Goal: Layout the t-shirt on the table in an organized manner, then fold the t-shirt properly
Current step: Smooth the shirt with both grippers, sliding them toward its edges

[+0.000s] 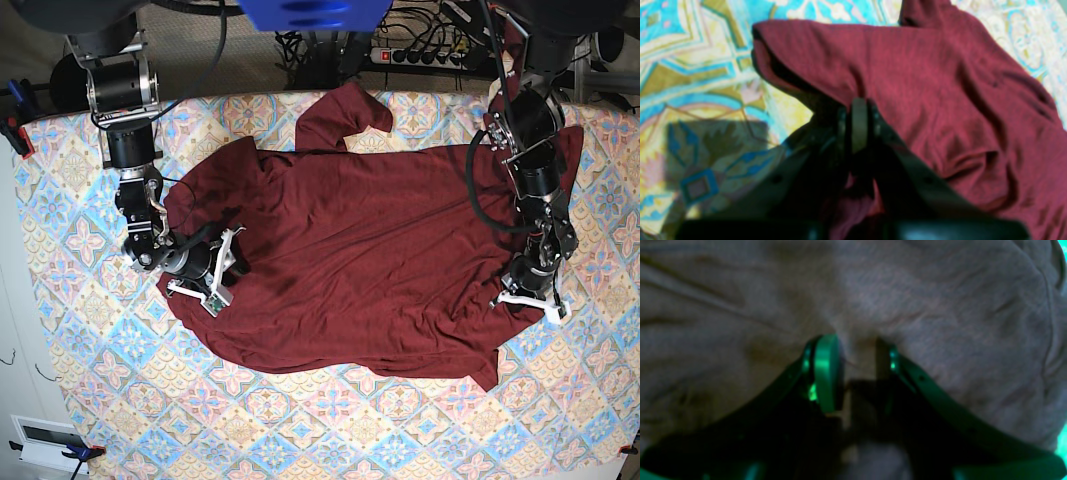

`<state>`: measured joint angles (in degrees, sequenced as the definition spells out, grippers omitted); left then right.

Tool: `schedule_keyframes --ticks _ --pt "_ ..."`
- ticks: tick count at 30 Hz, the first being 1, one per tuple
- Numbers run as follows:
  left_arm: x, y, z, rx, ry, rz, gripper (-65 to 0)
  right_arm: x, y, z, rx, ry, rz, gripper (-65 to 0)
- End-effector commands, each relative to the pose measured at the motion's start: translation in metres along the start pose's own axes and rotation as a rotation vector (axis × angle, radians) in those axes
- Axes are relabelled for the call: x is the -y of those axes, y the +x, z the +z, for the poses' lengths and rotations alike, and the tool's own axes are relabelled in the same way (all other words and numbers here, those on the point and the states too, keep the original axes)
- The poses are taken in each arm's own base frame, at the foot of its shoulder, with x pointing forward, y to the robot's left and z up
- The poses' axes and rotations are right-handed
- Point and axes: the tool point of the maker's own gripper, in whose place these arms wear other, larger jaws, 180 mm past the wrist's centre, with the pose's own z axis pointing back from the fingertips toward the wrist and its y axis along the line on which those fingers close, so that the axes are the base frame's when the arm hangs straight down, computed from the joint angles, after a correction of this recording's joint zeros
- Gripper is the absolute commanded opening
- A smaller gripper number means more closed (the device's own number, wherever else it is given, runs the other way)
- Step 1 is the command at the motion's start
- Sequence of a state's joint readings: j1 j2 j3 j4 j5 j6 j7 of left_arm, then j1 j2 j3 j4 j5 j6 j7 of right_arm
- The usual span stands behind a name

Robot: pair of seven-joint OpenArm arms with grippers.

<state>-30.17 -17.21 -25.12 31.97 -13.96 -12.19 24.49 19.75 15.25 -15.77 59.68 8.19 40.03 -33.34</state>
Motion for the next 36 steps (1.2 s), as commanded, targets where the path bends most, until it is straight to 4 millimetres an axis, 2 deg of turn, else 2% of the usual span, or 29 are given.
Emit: schedule_keyframes --ticks 1,6,10,12,15,17,20,22,25,27,28,30,32,35,36 --pt "0.0 0.037 0.001 0.068 0.026 -0.017 -63.1 0.007 0.016 0.007 0.043 -0.017 0.019 -46.2" --pt "0.0 0.094 0.006 0.199 0.045 -0.061 -65.0 -0.005 0.013 0.01 0.053 -0.009 0.039 -46.2" --pt "-0.008 0.141 0.013 0.283 0.066 -0.078 -65.0 -0.017 0.008 0.012 0.057 0.002 0.051 -46.2" --pt "-0.015 0.157 0.016 0.307 0.083 -0.083 -65.0 -0.022 0.006 0.014 0.06 0.006 0.058 -46.2" --pt "-0.015 0.178 0.02 0.337 0.089 -0.109 -65.0 -0.031 0.005 0.017 0.07 0.014 0.069 -46.2" --pt "-0.009 0.177 0.018 0.327 0.086 -0.157 -61.2 -0.035 0.009 0.019 0.084 0.014 0.082 -46.2" --pt "-0.003 0.172 0.015 0.302 0.09 -0.251 -48.4 -0.034 0.015 0.023 0.083 0.005 0.102 -46.2" --pt "-0.007 0.17 0.014 0.292 0.131 -0.28 -38.3 -0.032 0.019 0.026 0.08 -0.004 0.115 -46.2" --pt "-0.014 0.165 0.013 0.28 0.18 -0.295 -24.1 -0.016 0.024 0.038 0.109 -0.054 0.09 -46.2" --pt "-0.015 0.163 0.013 0.278 0.177 -0.294 -18.6 -0.007 0.021 0.049 0.125 -0.09 0.061 -46.2" --pt "-0.017 0.162 0.013 0.274 0.18 -0.292 -18.5 -0.002 0.022 0.054 0.135 -0.108 0.053 -46.2" --pt "-0.031 0.139 0.011 0.223 0.197 -0.301 -19.6 0.005 0.013 0.063 0.113 -0.14 0.033 -46.2" --pt "-0.044 0.139 0.019 0.218 0.208 -0.292 -21.2 0.012 0.002 0.072 0.079 -0.172 0.015 -45.9" --pt "-0.073 0.125 0.041 0.183 0.204 -0.193 -23.0 0.017 -0.015 0.089 0.043 -0.218 -0.009 -45.8" --pt "-0.076 0.123 0.049 0.174 0.191 -0.17 -23.0 0.02 -0.021 0.097 0.035 -0.239 -0.021 -45.8"
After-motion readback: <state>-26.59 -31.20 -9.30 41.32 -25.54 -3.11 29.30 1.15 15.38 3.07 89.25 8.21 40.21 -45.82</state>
